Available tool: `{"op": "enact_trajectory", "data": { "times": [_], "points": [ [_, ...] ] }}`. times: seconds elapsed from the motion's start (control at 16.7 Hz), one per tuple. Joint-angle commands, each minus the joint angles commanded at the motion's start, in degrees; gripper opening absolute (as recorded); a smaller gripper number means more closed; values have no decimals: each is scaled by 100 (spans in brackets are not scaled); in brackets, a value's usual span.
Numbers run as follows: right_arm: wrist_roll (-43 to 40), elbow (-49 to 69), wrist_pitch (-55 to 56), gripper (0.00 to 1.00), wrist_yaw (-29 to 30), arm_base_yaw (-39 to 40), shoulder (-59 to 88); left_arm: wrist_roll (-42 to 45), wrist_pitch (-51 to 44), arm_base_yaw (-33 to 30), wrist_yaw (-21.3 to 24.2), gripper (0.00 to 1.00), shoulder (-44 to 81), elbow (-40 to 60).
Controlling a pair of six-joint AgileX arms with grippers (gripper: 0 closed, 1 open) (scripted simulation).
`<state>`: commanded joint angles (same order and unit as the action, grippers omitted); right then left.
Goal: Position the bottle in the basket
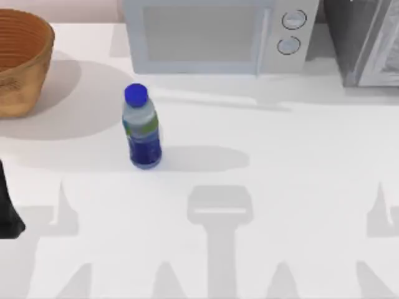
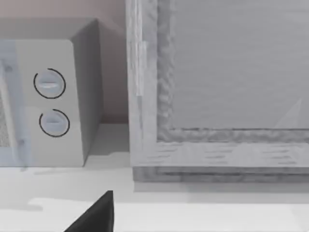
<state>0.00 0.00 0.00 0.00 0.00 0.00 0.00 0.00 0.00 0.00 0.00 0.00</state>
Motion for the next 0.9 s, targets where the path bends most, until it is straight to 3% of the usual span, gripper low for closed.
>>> {"op": "enact_trajectory", "data": {
  "times": [0.42, 0.9],
  "points": [
    [0, 0, 0, 100, 0, 0, 0, 35, 689, -68, 333, 100, 866, 185],
    [0, 0, 0, 100, 0, 0, 0, 207, 3392, -234, 1555, 100, 4590, 881]
  ]
}}
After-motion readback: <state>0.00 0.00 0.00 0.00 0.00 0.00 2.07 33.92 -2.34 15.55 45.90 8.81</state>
